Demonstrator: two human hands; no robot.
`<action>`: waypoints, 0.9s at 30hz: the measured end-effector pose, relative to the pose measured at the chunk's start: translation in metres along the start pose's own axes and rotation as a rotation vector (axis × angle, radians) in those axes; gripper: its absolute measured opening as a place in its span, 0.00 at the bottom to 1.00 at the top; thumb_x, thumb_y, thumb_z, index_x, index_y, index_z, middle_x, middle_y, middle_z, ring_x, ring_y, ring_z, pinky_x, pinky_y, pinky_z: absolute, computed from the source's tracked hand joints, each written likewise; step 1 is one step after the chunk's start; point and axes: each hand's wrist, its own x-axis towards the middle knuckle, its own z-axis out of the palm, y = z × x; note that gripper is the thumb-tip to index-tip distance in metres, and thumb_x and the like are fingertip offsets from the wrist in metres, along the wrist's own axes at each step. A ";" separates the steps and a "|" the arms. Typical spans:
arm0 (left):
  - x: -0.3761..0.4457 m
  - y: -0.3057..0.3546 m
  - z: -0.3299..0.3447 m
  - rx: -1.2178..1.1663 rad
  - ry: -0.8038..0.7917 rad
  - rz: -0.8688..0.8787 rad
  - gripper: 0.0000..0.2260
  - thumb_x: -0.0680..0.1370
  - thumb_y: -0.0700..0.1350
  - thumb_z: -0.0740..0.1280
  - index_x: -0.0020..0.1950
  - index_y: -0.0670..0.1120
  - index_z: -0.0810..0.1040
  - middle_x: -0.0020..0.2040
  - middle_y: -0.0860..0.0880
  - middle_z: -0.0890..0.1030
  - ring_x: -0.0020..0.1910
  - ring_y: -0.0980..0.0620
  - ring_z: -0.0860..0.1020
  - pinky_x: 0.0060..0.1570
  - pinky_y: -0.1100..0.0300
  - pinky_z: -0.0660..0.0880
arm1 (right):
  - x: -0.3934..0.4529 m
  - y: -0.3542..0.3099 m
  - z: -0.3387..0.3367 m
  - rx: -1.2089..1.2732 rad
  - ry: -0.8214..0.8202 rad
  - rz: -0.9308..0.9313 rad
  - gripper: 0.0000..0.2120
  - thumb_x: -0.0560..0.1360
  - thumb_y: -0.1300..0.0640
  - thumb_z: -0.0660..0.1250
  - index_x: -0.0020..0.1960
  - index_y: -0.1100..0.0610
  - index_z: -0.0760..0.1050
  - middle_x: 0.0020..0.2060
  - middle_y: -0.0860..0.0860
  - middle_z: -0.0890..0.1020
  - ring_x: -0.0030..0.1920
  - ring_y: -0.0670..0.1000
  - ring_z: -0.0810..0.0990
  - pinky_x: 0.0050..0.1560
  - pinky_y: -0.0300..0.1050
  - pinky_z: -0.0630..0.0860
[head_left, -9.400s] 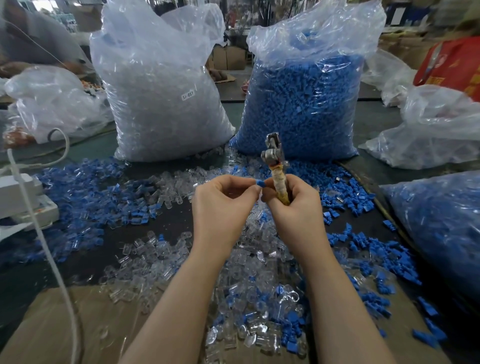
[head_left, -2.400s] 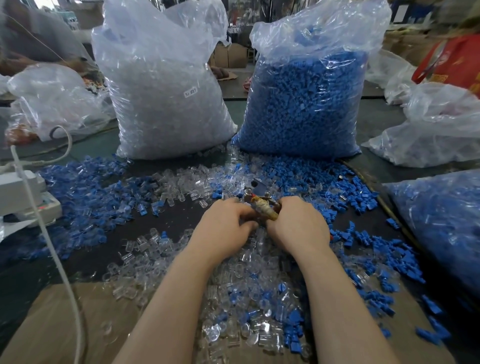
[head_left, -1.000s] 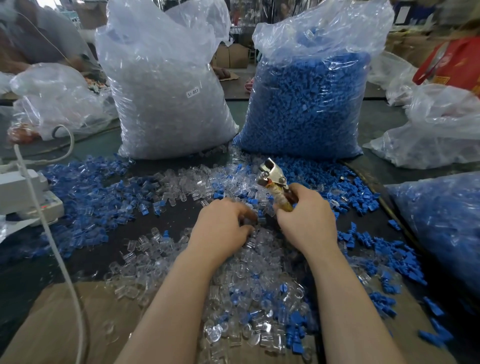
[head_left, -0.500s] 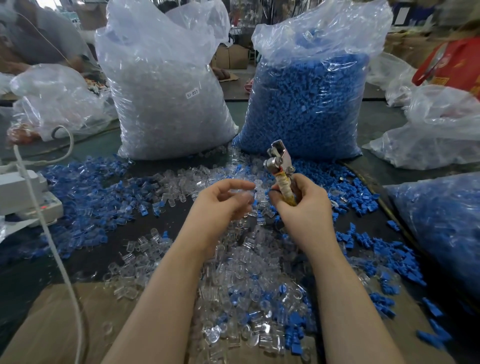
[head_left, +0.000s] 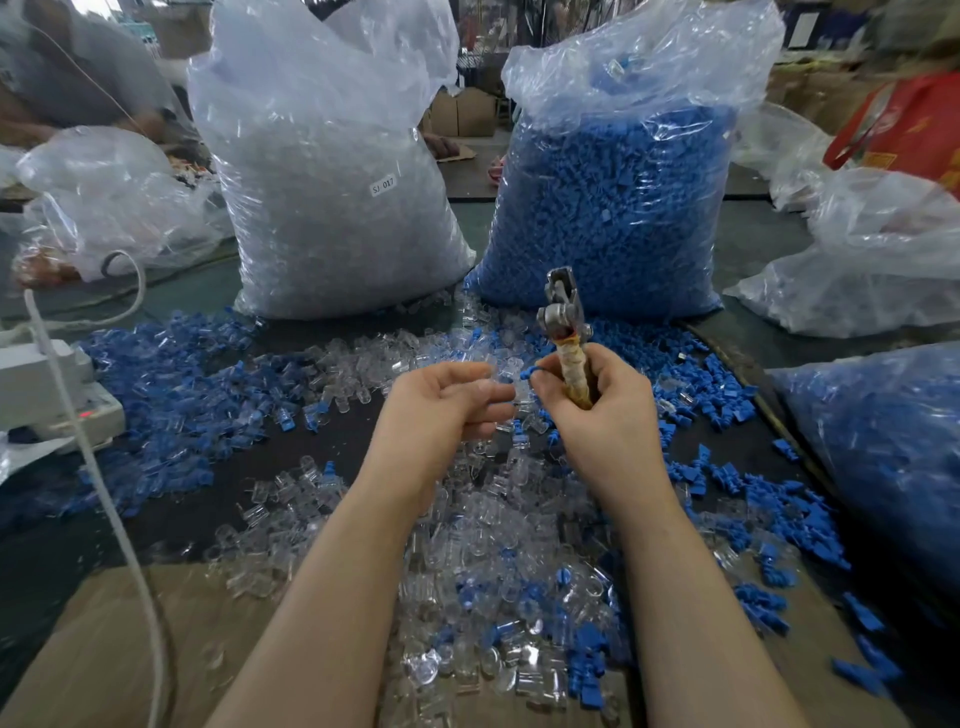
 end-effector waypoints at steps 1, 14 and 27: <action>0.000 0.000 0.001 -0.017 0.022 0.003 0.06 0.80 0.36 0.65 0.57 0.40 0.76 0.42 0.48 0.87 0.41 0.54 0.85 0.38 0.65 0.80 | 0.000 0.000 0.000 0.010 -0.002 -0.006 0.08 0.76 0.57 0.71 0.41 0.49 0.75 0.28 0.38 0.76 0.29 0.40 0.71 0.31 0.31 0.68; -0.007 0.008 0.012 -0.170 0.072 -0.037 0.03 0.73 0.37 0.73 0.46 0.41 0.82 0.39 0.45 0.86 0.38 0.54 0.85 0.33 0.67 0.77 | -0.002 -0.004 0.001 0.082 0.022 -0.077 0.07 0.76 0.58 0.72 0.42 0.53 0.75 0.30 0.41 0.77 0.30 0.41 0.72 0.33 0.32 0.69; -0.010 0.013 0.017 -0.112 0.082 0.057 0.03 0.73 0.35 0.73 0.45 0.41 0.83 0.39 0.44 0.86 0.40 0.50 0.85 0.37 0.65 0.79 | -0.004 -0.005 0.003 0.038 0.058 -0.084 0.08 0.75 0.57 0.72 0.43 0.60 0.76 0.32 0.55 0.78 0.34 0.56 0.75 0.34 0.53 0.72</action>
